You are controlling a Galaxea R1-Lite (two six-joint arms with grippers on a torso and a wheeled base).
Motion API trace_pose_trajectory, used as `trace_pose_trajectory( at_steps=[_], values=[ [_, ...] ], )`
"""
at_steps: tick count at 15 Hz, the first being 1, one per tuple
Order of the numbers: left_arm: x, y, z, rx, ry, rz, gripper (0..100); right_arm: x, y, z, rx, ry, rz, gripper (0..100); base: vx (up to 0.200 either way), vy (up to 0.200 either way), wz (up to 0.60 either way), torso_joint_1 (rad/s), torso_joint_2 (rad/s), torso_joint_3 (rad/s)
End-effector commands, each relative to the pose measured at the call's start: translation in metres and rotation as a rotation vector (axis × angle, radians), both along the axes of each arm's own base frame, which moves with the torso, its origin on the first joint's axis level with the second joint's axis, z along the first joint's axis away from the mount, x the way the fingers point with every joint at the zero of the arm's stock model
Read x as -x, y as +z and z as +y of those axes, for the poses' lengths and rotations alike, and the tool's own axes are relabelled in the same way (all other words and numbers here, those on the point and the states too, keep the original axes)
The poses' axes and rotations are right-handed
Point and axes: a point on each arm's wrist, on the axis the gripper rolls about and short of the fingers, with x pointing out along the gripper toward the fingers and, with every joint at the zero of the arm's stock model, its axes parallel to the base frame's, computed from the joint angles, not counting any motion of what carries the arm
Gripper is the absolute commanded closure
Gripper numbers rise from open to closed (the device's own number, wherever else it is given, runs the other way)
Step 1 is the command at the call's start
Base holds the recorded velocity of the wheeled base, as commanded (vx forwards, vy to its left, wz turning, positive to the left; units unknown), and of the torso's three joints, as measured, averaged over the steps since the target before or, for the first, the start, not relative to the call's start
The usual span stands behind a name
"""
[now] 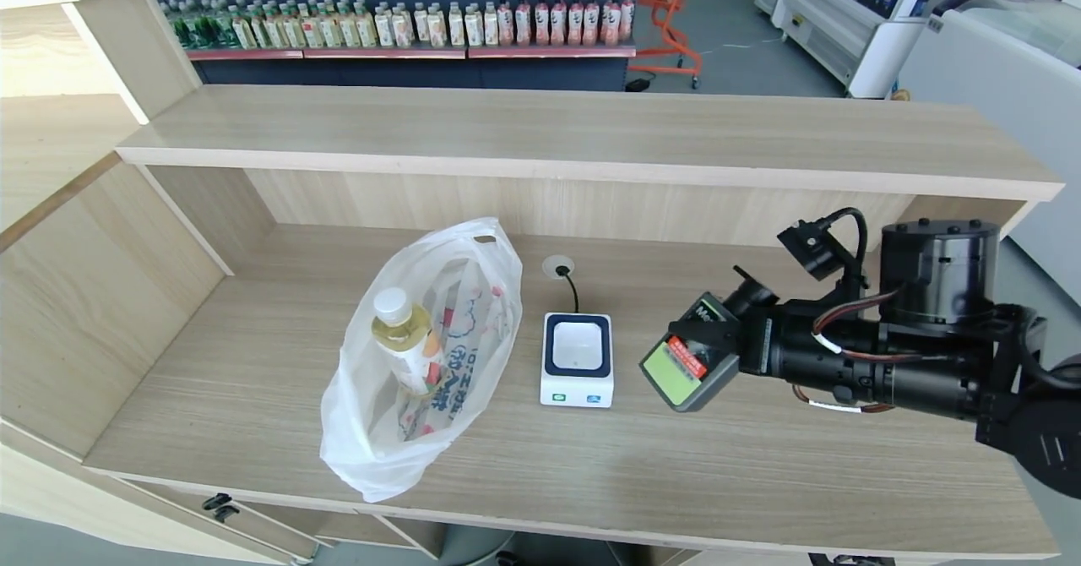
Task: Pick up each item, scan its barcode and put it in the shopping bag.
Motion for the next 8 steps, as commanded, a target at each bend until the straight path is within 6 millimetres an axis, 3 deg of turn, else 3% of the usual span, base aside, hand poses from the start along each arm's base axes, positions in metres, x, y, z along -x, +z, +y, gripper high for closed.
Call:
trace_pose_trajectory(
  at_steps=[1,3,8],
  values=[
    [0.000,0.000,0.000,0.000,0.001,0.000,0,-0.015,-0.018,0.015,0.026,0.027,0.029,100,0.000,0.000,0.00,0.000,0.00,0.000],
    [0.000,0.000,0.000,0.000,0.001,0.000,0,-0.028,-0.031,0.021,0.074,0.023,-0.008,100,0.000,0.000,0.00,0.000,0.00,0.000],
    [0.000,0.000,0.000,0.000,-0.001,0.000,0,-0.053,-0.038,0.038,0.098,0.037,-0.068,100,0.000,0.000,0.00,0.000,0.00,0.000]
  ],
)
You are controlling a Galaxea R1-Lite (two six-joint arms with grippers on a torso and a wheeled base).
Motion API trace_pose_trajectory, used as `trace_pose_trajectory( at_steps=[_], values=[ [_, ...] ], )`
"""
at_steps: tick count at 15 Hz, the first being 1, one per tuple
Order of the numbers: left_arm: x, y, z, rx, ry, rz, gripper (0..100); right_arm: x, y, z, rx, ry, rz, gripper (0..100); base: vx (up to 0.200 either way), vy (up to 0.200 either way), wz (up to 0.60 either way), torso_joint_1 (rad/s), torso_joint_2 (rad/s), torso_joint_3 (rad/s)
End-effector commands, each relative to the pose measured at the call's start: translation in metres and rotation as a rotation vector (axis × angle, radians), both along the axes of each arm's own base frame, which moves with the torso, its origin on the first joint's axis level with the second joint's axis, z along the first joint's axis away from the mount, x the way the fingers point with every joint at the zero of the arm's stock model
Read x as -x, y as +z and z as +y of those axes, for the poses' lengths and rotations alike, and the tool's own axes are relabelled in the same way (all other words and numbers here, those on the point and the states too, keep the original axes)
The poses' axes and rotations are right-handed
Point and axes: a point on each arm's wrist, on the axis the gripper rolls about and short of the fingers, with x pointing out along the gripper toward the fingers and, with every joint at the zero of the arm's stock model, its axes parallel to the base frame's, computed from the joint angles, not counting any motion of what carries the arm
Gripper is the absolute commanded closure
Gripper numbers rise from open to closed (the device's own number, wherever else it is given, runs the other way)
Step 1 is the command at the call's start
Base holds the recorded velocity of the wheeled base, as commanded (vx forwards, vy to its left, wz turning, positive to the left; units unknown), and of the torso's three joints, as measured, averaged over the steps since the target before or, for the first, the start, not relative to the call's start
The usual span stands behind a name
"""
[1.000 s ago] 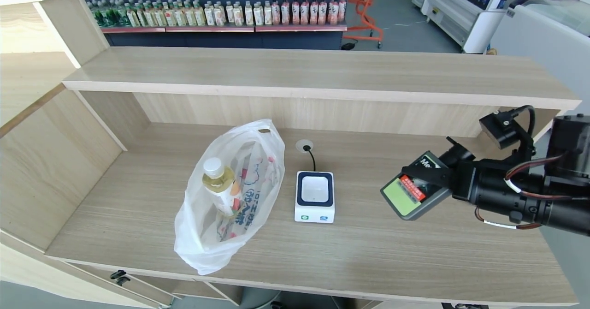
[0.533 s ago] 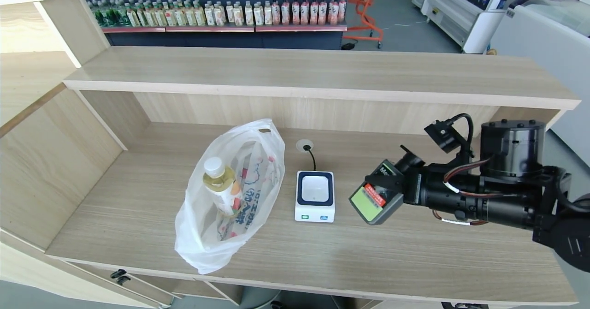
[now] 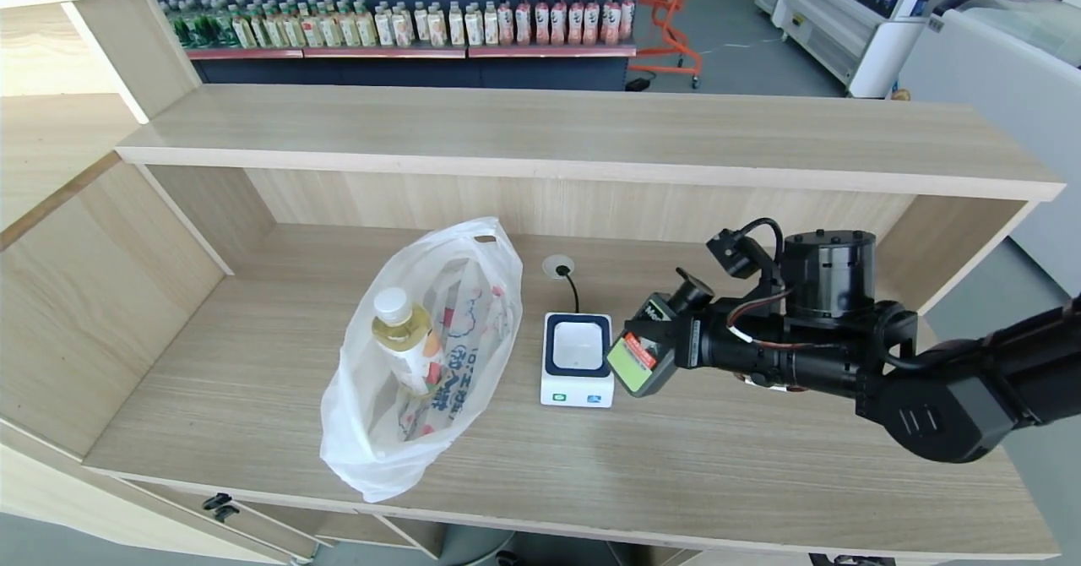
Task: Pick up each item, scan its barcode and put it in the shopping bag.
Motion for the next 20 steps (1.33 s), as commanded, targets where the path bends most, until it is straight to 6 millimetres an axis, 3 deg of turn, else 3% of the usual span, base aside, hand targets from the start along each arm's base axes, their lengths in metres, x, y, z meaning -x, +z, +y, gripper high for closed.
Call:
trace_pose_trajectory(
  at_steps=[1,5,9,15,20],
  values=[
    [0.000,0.000,0.000,0.000,0.001,0.000,0,-0.013,-0.012,0.011,0.005,0.012,0.009,100,0.000,0.000,0.00,0.000,0.00,0.000],
    [0.000,0.000,0.000,0.000,-0.001,0.000,0,-0.025,-0.021,0.024,-0.010,0.020,-0.028,100,0.000,0.000,0.00,0.000,0.00,0.000],
    [0.000,0.000,0.000,0.000,0.001,0.000,0,-0.035,-0.043,0.029,0.016,-0.015,-0.016,100,0.000,0.000,0.00,0.000,0.00,0.000],
    [0.000,0.000,0.000,0.000,0.001,0.000,0,-0.053,-0.036,0.040,-0.015,-0.009,-0.065,100,0.000,0.000,0.00,0.000,0.00,0.000],
    [0.000,0.000,0.000,0.000,0.001,0.000,0,-0.053,-0.041,0.042,-0.005,-0.009,-0.055,100,0.000,0.000,0.00,0.000,0.00,0.000]
  ],
)
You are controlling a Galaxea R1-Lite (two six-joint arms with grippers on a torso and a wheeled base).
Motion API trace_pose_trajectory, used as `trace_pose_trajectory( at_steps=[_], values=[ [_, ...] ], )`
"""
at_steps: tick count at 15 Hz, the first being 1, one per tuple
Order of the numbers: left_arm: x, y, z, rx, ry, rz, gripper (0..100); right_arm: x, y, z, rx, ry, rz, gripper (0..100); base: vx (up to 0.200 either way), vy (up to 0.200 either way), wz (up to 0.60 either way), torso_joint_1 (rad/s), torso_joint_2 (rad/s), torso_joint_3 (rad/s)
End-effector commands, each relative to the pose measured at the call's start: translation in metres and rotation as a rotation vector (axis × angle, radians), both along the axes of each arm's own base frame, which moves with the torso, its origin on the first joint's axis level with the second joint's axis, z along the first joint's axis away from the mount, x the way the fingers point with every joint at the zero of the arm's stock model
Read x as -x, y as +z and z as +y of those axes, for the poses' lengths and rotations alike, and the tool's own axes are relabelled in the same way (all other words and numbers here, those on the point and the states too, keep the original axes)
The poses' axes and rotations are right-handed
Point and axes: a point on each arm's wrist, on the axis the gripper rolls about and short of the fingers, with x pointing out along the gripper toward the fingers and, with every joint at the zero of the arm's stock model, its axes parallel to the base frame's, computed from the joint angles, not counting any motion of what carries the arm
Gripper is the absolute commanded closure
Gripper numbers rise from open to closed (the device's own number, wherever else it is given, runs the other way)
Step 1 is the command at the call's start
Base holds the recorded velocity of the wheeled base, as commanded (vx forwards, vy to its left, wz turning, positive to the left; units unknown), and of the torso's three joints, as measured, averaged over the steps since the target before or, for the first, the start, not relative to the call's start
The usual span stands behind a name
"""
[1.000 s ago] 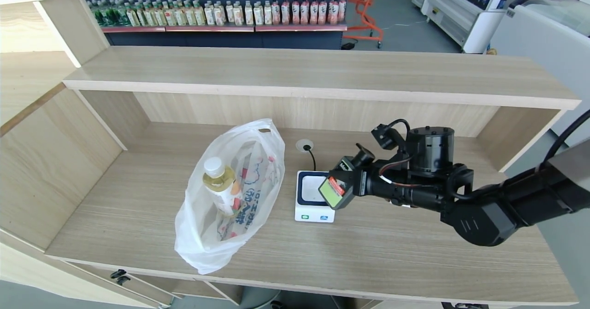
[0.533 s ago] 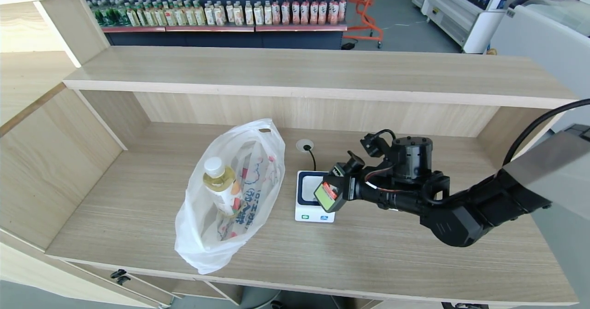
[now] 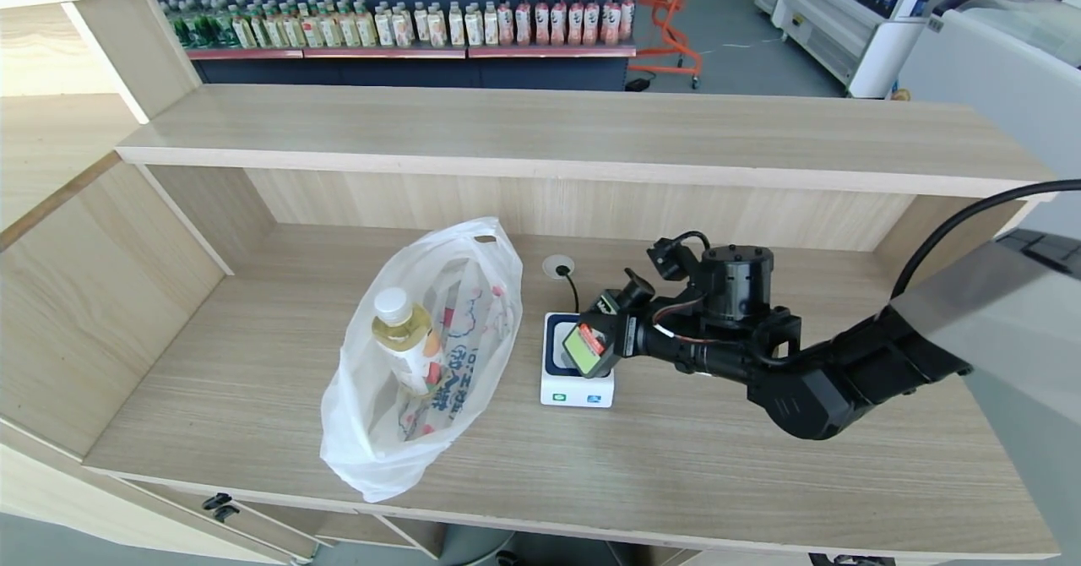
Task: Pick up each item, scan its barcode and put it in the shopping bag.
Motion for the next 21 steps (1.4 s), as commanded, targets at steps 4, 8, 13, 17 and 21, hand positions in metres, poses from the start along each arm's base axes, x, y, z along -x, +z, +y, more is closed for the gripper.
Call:
trace_pose_trajectory(
  at_steps=[4,8,13,17,21],
  values=[
    [0.000,0.000,0.000,0.000,0.001,0.000,0,0.000,-0.003,-0.001,0.005,-0.002,0.014,100,0.000,0.000,0.00,0.000,0.00,0.000],
    [0.000,0.000,0.000,0.000,0.001,0.000,0,0.022,0.072,-0.015,-0.105,-0.013,-0.149,100,0.000,0.000,0.00,0.000,0.00,0.000],
    [0.000,0.000,0.000,0.000,0.001,0.000,0,0.077,0.090,-0.070,0.120,-0.047,-0.366,100,0.000,0.000,0.00,0.000,0.00,0.000],
    [0.000,0.000,0.000,0.000,0.001,0.000,0,0.092,0.084,-0.078,0.122,-0.049,-0.363,100,0.000,0.000,0.00,0.000,0.00,0.000],
    [0.000,0.000,0.000,0.001,0.001,0.000,0,0.095,0.091,-0.079,0.050,-0.059,-0.329,100,0.000,0.100,0.00,-0.003,0.00,-0.001]
  ],
)
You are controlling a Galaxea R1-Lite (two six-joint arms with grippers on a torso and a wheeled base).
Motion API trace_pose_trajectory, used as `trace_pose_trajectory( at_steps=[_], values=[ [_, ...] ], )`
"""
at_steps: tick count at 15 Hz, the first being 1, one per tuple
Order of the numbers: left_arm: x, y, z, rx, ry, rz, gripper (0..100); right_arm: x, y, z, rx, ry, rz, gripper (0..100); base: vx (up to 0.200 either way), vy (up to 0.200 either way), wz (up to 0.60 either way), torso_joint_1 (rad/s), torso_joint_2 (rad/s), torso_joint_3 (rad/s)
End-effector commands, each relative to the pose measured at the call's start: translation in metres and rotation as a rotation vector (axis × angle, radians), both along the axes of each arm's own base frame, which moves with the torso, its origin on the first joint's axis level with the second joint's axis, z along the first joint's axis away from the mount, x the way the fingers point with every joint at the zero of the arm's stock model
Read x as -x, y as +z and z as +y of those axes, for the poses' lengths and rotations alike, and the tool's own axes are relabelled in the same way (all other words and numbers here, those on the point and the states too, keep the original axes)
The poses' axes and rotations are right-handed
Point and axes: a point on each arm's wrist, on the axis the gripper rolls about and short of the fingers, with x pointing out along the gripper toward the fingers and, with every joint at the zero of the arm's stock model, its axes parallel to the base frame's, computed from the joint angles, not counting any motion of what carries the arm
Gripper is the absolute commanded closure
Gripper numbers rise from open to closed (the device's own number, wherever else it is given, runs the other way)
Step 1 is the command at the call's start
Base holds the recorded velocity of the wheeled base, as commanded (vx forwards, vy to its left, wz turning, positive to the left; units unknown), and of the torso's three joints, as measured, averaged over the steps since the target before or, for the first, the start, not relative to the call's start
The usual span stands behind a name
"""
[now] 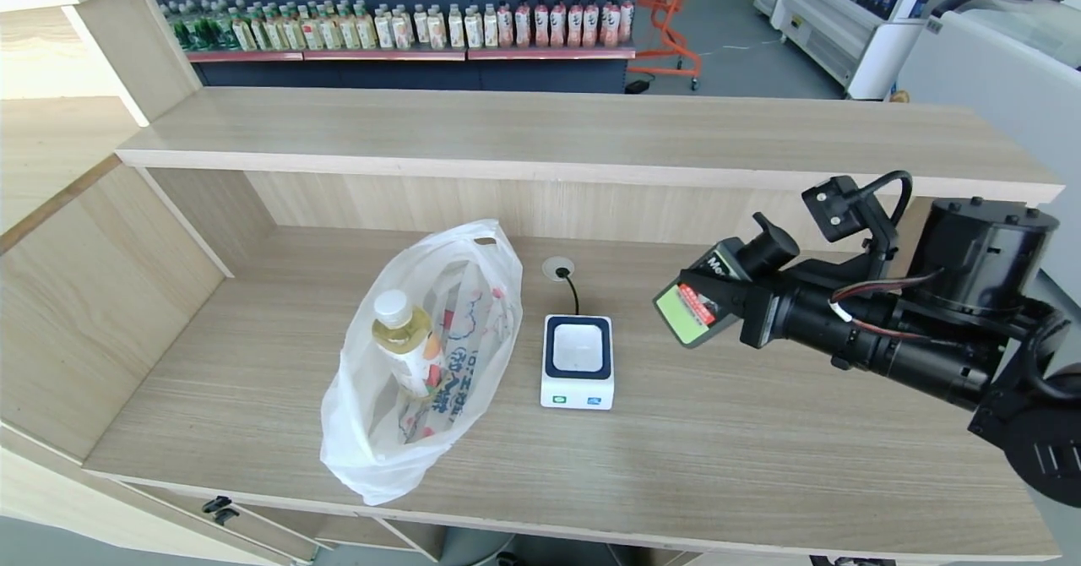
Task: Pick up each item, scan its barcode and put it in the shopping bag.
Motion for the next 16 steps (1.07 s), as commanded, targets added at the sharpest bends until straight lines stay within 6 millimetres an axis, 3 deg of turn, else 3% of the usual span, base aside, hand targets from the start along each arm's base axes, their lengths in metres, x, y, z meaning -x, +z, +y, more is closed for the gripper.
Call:
trace_pose_trajectory(
  at_steps=[1,10,16],
  values=[
    [0.000,0.000,0.000,0.001,0.001,0.000,0,0.003,0.006,-0.001,-0.025,0.000,-0.005,100,0.000,0.200,0.00,-0.002,-0.01,0.007],
    [0.000,0.000,0.000,0.001,0.001,0.000,0,-0.021,-0.005,0.010,-0.007,0.000,0.017,100,0.000,0.200,0.00,0.003,0.00,0.004],
    [0.000,0.000,0.000,0.000,0.002,0.000,0,-0.065,-0.034,0.029,0.088,0.005,0.009,100,0.000,0.000,0.00,0.000,0.00,0.000]
  ],
)
